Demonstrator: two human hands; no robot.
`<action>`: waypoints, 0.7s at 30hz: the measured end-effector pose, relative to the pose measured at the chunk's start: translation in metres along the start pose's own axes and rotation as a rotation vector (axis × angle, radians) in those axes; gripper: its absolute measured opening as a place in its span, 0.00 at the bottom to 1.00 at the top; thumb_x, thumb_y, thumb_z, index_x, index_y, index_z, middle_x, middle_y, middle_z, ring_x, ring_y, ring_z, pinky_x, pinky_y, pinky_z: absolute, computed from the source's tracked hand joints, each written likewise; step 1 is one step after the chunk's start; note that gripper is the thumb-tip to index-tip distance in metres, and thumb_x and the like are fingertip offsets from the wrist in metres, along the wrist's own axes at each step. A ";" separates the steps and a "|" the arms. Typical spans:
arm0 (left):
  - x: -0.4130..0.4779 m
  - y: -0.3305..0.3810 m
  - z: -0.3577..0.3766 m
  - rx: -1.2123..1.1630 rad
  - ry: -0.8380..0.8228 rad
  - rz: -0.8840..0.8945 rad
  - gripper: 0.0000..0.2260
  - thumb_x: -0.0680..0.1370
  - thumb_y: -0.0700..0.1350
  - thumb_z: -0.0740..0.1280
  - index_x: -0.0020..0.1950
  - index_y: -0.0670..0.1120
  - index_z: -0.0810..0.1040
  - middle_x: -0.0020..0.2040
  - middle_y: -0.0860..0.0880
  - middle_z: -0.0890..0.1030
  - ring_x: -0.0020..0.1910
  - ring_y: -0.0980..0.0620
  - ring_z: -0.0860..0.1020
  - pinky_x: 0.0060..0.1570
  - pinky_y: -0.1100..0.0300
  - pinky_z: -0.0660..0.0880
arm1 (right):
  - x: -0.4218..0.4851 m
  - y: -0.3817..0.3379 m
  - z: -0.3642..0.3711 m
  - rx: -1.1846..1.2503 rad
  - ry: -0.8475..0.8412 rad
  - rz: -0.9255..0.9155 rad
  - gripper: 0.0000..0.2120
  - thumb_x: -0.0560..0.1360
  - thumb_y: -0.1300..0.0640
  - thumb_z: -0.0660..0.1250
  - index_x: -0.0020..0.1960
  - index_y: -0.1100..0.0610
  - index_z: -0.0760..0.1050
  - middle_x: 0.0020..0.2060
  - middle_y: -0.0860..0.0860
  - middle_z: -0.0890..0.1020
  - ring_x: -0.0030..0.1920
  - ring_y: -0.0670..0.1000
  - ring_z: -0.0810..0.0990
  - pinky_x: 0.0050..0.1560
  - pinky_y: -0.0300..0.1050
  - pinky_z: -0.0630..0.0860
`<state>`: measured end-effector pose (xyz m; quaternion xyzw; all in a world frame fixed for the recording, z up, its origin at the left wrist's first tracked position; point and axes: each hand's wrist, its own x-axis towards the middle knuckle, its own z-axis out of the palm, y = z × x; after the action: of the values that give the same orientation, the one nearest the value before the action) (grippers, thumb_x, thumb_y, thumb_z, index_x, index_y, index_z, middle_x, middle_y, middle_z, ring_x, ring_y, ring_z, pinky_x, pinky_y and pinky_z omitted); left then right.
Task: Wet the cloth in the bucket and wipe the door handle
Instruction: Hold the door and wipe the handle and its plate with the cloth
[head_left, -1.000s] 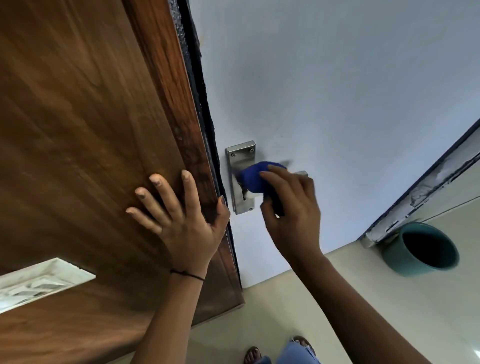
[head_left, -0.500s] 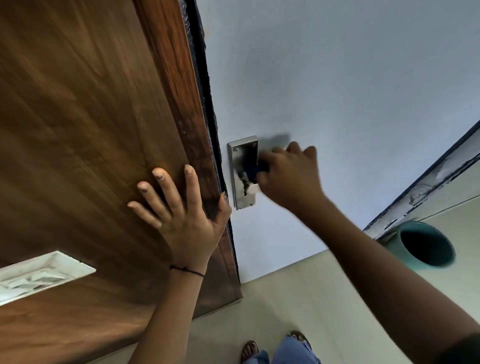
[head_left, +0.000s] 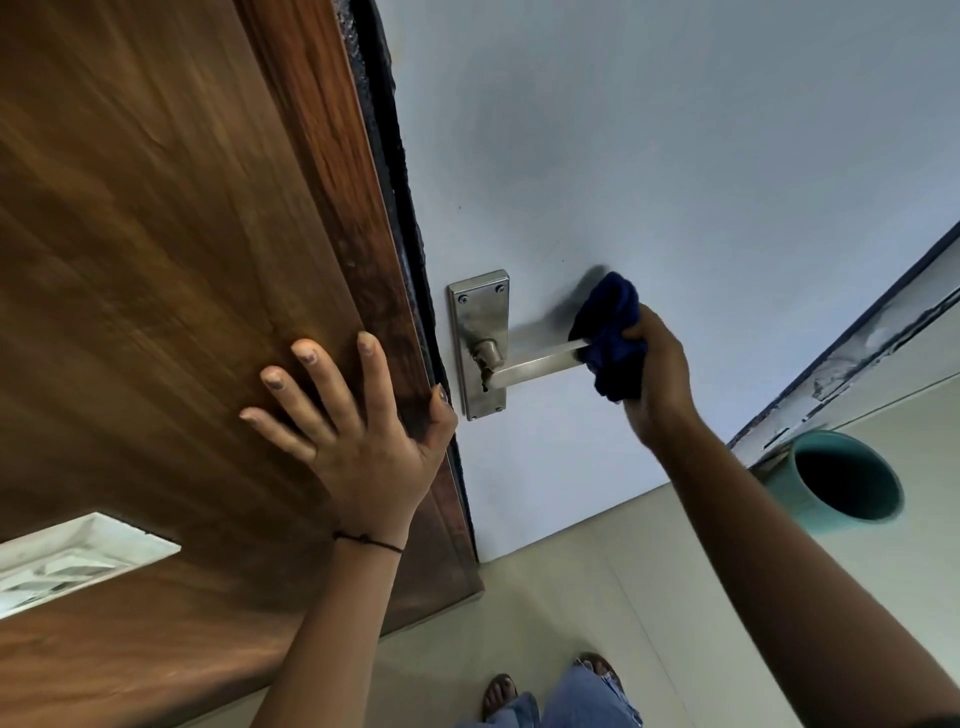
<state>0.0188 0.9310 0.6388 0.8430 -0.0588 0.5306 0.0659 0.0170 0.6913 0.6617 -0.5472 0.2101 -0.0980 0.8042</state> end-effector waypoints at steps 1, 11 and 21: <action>0.000 0.000 0.000 0.004 -0.003 0.002 0.40 0.75 0.61 0.60 0.78 0.50 0.42 0.78 0.49 0.32 0.76 0.46 0.32 0.73 0.41 0.35 | -0.002 0.008 0.002 0.142 0.028 0.025 0.09 0.66 0.57 0.57 0.28 0.53 0.70 0.23 0.52 0.73 0.25 0.52 0.68 0.28 0.40 0.63; 0.001 0.002 -0.002 0.013 -0.008 0.004 0.40 0.75 0.60 0.61 0.78 0.50 0.41 0.78 0.49 0.32 0.76 0.47 0.32 0.73 0.42 0.34 | -0.042 0.076 0.061 0.747 -0.135 0.371 0.16 0.79 0.56 0.52 0.49 0.59 0.79 0.43 0.57 0.85 0.40 0.55 0.84 0.40 0.48 0.79; 0.003 0.003 -0.006 0.007 -0.037 0.006 0.40 0.75 0.60 0.61 0.78 0.50 0.41 0.77 0.50 0.32 0.76 0.48 0.32 0.73 0.44 0.33 | -0.044 0.101 0.081 -0.141 0.165 0.020 0.15 0.78 0.64 0.60 0.64 0.53 0.72 0.60 0.58 0.78 0.47 0.53 0.80 0.51 0.49 0.80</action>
<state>0.0147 0.9285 0.6442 0.8528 -0.0605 0.5153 0.0602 0.0068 0.8145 0.6041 -0.5905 0.2872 -0.1198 0.7446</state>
